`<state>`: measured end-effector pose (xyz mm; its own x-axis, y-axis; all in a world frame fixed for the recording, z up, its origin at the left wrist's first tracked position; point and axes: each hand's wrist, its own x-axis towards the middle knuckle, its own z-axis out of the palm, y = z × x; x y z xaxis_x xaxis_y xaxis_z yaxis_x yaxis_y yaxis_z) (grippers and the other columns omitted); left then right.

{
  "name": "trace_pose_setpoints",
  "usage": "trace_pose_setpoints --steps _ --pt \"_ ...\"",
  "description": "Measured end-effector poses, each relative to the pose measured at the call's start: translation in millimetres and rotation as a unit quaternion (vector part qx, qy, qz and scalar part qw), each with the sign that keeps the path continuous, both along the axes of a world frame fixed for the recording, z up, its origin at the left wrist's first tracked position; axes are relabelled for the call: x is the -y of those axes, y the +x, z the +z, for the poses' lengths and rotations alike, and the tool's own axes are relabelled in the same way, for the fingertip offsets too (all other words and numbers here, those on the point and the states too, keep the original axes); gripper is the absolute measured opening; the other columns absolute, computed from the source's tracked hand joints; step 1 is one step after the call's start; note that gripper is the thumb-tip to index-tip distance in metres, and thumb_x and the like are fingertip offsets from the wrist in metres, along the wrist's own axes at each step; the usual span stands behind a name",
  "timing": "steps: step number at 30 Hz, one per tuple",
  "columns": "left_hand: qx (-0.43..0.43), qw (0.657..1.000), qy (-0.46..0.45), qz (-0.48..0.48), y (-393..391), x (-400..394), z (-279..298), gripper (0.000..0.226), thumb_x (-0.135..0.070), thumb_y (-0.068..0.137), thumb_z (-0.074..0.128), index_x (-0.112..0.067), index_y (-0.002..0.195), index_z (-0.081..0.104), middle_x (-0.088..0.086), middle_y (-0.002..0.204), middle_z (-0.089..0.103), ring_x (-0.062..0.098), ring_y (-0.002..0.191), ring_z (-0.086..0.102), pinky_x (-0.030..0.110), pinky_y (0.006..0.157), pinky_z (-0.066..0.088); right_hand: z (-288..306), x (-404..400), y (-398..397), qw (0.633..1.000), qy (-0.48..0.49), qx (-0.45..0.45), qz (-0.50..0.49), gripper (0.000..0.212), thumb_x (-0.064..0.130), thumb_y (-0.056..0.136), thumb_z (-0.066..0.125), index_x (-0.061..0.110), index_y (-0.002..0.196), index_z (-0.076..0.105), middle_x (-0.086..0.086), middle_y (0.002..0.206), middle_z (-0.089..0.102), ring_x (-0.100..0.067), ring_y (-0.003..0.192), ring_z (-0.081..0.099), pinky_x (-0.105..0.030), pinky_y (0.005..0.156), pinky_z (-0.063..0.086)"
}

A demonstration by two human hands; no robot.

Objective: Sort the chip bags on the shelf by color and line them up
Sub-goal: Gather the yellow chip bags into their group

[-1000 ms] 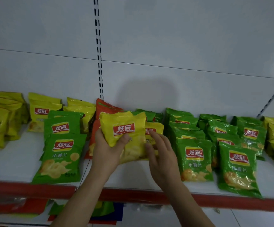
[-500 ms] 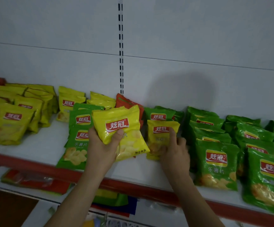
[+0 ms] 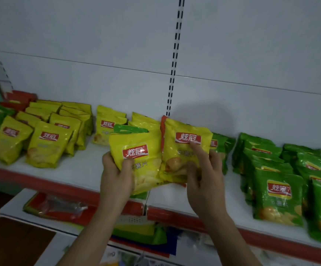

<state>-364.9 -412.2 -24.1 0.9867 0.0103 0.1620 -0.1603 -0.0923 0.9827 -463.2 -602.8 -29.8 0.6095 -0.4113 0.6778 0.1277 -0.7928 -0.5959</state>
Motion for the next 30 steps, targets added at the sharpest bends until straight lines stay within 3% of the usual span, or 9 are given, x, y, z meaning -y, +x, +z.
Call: trace_pose_setpoints --steps 2,6,10,14,17,19,23,28,30 --pt "0.003 1.0 -0.007 -0.004 7 -29 1 0.05 -0.049 0.086 0.058 -0.027 0.13 0.048 -0.018 0.105 0.061 0.002 0.093 0.059 0.026 0.068 0.043 -1 -32 9 1.0 0.001 -0.012 0.02 0.052 0.012 0.104 0.059 0.031 0.151 0.053 0.004 0.131 0.045 -0.005 0.092 0.054 -0.024 0.068 0.049" --pt "0.018 1.0 -0.01 -0.015 28 -102 3 0.037 -0.029 0.102 0.066 -0.032 0.135 0.048 -0.021 0.114 0.063 -0.006 0.097 0.06 0.024 0.073 0.046 -4 -95 31 0.997 0.02 -0.054 0.047 0.058 0.02 0.103 0.06 0.046 0.153 0.046 0.01 0.135 0.042 -0.014 0.083 0.058 -0.032 0.072 0.054" --pt "0.024 1.0 -0.013 0.002 48 -167 -5 0.043 -0.03 0.1 0.068 -0.028 0.139 0.05 -0.022 0.117 0.063 -0.004 0.104 0.059 0.026 0.076 0.046 -10 -151 54 0.996 0.014 -0.079 0.036 0.061 0.023 0.099 0.058 0.039 0.157 0.044 0.003 0.137 0.042 -0.015 0.094 0.053 -0.032 0.078 0.052" --pt "0.03 0.999 -0.014 0.031 63 -213 -7 0.067 -0.049 0.089 0.069 -0.027 0.148 0.047 -0.016 0.123 0.063 0.006 0.109 0.062 0.029 0.077 0.047 -16 -181 88 0.993 0.011 -0.121 -0.008 0.068 0.024 0.101 0.061 0.034 0.163 0.034 -0.002 0.149 0.039 -0.02 0.098 0.059 -0.039 0.08 0.055" --pt "0.023 0.998 -0.022 0.046 80 -234 -10 0.05 -0.036 0.098 0.072 -0.026 0.142 0.05 -0.021 0.117 0.061 0.004 0.107 0.061 0.027 0.074 0.046 -16 -189 122 0.987 -0.018 -0.155 -0.042 0.069 0.029 0.104 0.06 0.033 0.165 0.029 -0.005 0.158 0.032 -0.03 0.114 0.059 -0.038 0.081 0.053" --pt "0.014 0.999 -0.023 0.047 90 -241 -14 0.047 -0.033 0.1 0.07 -0.027 0.142 0.051 -0.022 0.115 0.059 -0.004 0.102 0.057 0.026 0.073 0.045 -17 -194 150 0.985 -0.053 -0.159 -0.051 0.069 0.028 0.103 0.063 0.026 0.165 0.032 -0.011 0.154 0.035 -0.036 0.115 0.058 -0.041 0.083 0.054" --pt "0.005 0.999 -0.01 0.053 111 -248 -17 0.045 -0.036 0.098 0.072 -0.032 0.138 0.052 -0.021 0.117 0.064 0.0 0.105 0.061 0.032 0.077 0.048 -26 -201 210 0.976 -0.133 -0.162 -0.063 0.071 0.024 0.095 0.07 0.014 0.159 0.041 -0.019 0.136 0.047 -0.041 0.107 0.059 -0.048 0.083 0.056" --pt "0.012 0.998 0.022 0.054 142 -249 -12 0.041 -0.031 0.1 0.069 -0.028 0.137 0.052 -0.016 0.116 0.066 -0.001 0.098 0.061 0.026 0.071 0.046 -42 -201 265 0.96 -0.18 -0.188 -0.105 0.069 0.025 0.09 0.071 0.01 0.153 0.047 -0.02 0.128 0.054 -0.044 0.107 0.058 -0.057 0.102 0.047" --pt "0.012 0.998 0.022 0.053 151 -247 -11 0.038 -0.031 0.1 0.069 -0.029 0.135 0.053 -0.017 0.114 0.066 -0.002 0.097 0.062 0.026 0.071 0.046 -49 -199 281 0.952 -0.195 -0.196 -0.129 0.065 0.024 0.091 0.072 0.009 0.15 0.05 -0.019 0.126 0.057 -0.046 0.115 0.057 -0.063 0.109 0.042"
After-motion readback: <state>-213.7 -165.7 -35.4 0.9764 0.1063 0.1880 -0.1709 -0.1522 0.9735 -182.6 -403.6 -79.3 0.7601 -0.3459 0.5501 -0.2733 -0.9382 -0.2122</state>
